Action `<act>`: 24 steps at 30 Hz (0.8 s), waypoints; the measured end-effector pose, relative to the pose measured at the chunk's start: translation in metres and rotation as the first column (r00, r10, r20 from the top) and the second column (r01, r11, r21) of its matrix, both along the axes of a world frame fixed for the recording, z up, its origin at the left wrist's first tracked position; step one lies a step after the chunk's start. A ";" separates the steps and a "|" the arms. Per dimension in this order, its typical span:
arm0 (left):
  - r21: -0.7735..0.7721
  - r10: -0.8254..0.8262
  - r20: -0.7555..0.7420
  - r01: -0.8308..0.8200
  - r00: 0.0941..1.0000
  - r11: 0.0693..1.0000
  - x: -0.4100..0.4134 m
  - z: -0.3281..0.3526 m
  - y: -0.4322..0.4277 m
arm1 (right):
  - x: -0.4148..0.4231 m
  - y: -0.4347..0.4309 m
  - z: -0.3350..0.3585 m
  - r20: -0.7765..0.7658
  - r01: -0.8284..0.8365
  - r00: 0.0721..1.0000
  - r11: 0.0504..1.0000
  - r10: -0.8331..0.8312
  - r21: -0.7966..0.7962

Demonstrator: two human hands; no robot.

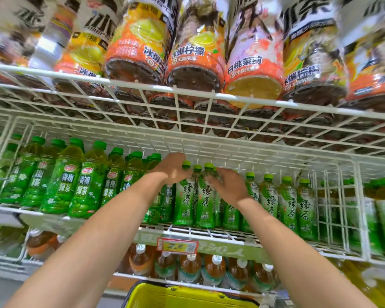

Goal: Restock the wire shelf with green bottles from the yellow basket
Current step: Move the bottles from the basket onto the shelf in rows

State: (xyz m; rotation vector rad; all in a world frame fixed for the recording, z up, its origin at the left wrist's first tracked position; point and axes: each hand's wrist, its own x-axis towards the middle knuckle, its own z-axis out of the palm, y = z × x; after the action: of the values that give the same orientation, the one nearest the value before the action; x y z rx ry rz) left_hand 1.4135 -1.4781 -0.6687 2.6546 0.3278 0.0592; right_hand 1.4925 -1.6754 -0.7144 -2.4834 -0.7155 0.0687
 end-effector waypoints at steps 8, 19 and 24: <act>0.294 -0.039 -0.229 0.107 0.973 0.950 -0.064 0.008 -0.044 | -0.053 -0.021 0.034 0.132 -0.114 0.974 0.902 0.183 -0.416; 0.438 -0.070 -0.102 0.108 0.992 0.892 -0.142 -0.006 -0.104 | -0.124 -0.081 0.034 0.279 -0.136 0.918 0.883 0.283 -0.449; 0.470 -0.065 -0.090 0.100 0.994 0.877 -0.175 -0.019 -0.116 | -0.154 -0.097 0.020 0.301 -0.167 0.897 0.879 0.323 -0.446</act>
State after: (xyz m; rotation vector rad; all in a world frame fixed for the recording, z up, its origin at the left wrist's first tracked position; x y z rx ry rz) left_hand 1.2389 -1.5938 -0.6880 3.1633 0.2460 0.0177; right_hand 1.3386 -1.7728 -0.6942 -2.8212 -1.3004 -0.1778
